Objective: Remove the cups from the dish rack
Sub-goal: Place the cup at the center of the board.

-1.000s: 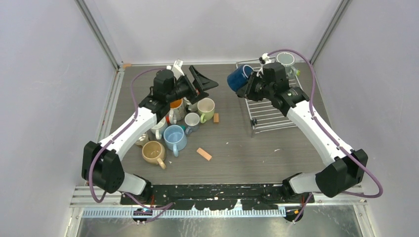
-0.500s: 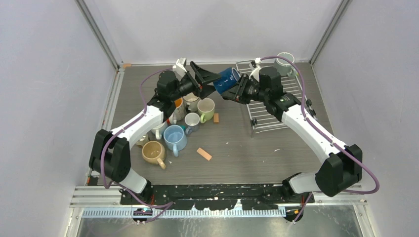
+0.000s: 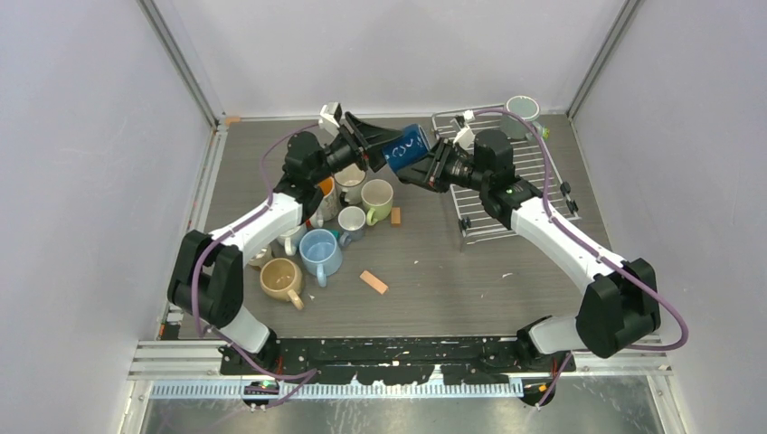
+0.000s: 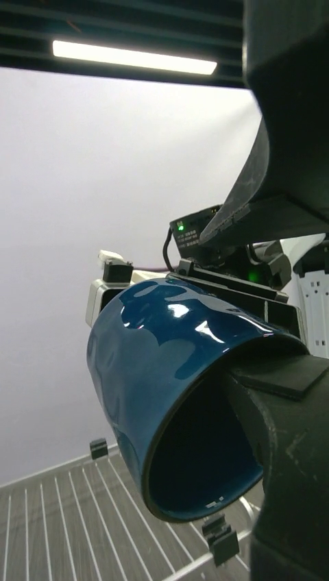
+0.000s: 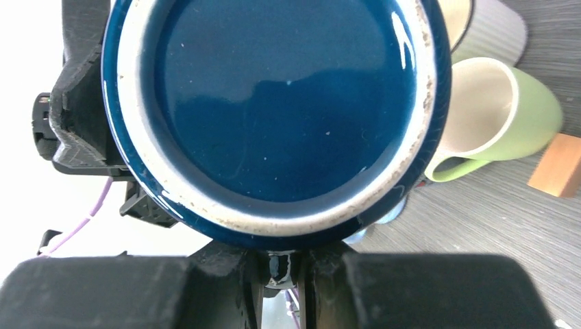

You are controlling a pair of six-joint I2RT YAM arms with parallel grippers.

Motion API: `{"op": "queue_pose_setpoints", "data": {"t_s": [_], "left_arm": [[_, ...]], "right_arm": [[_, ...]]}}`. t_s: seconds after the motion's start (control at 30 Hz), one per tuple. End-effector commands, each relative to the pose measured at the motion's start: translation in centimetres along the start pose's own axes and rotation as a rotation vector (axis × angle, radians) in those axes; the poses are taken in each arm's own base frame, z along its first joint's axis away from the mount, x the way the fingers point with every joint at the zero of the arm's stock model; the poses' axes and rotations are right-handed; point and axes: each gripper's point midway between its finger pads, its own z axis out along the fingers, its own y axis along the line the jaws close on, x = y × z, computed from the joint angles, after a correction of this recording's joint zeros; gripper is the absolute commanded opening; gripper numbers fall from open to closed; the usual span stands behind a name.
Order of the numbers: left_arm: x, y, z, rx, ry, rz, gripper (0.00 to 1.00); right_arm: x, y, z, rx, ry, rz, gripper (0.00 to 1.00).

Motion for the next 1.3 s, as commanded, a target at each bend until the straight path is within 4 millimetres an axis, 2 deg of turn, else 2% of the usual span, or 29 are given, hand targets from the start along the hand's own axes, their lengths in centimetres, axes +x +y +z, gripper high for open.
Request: {"op": "queue_pose_setpoints", "data": {"t_s": [0.0,0.17,0.23,0.3,0.33,0.37,0.4,0.5,0.6,0.63,0.8,0.97,1.17,1.27], "left_arm": [[0.7,-3.5,-0.3,0.137,0.039,0.009,0.52],[0.8,-4.4,-0.4,0.165,0.05,0.007,0.39],[0.9,-4.6,-0.5,0.169,0.055,0.012,0.26],[1.0,-4.7,-0.6,0.17,0.06,0.015,0.06],[1.1,-4.7,-0.6,0.166,0.063,0.018,0.0],[1.2,-4.7,-0.6,0.164,0.067,0.026,0.0],[1.2,-4.6,-0.6,0.159,0.069,0.035,0.0],[1.5,-4.4,-0.6,0.132,0.081,0.065,0.0],[1.6,-4.3,-0.6,0.093,0.09,0.103,0.0],[1.6,-4.2,-0.6,0.078,0.094,0.119,0.0],[1.8,-3.2,-1.0,-0.05,0.112,0.232,0.0],[2.5,-0.9,-2.4,-0.22,0.15,0.317,0.0],[5.0,3.7,-4.7,-0.459,0.244,0.404,0.0],[6.2,5.8,-6.0,-0.575,0.287,0.447,0.0]], "right_arm": [[-1.1,5.1,-0.2,-0.22,-0.016,-0.055,0.01],[-0.9,5.0,0.2,-0.242,-0.005,-0.013,0.01],[-0.9,4.9,0.3,-0.238,-0.004,-0.011,0.01],[-0.9,4.7,0.3,-0.226,-0.008,-0.016,0.01],[-1.0,4.5,0.3,-0.214,-0.011,-0.018,0.01],[-1.0,4.3,0.3,-0.205,-0.013,-0.02,0.03],[-1.0,4.2,0.3,-0.197,-0.016,-0.022,0.12],[-1.1,3.4,0.0,-0.132,-0.028,-0.033,0.63],[-1.3,2.6,-0.8,-0.049,-0.055,-0.07,0.95],[-1.4,2.4,-1.2,-0.023,-0.065,-0.082,0.99],[-1.7,-0.3,-4.0,0.198,-0.12,-0.134,1.0],[-2.7,-2.3,-7.3,0.383,-0.222,-0.161,1.0],[-4.4,-4.1,-10.0,0.569,-0.319,-0.172,1.0],[-4.8,-4.8,-10.5,0.595,-0.331,-0.163,1.0]]}}
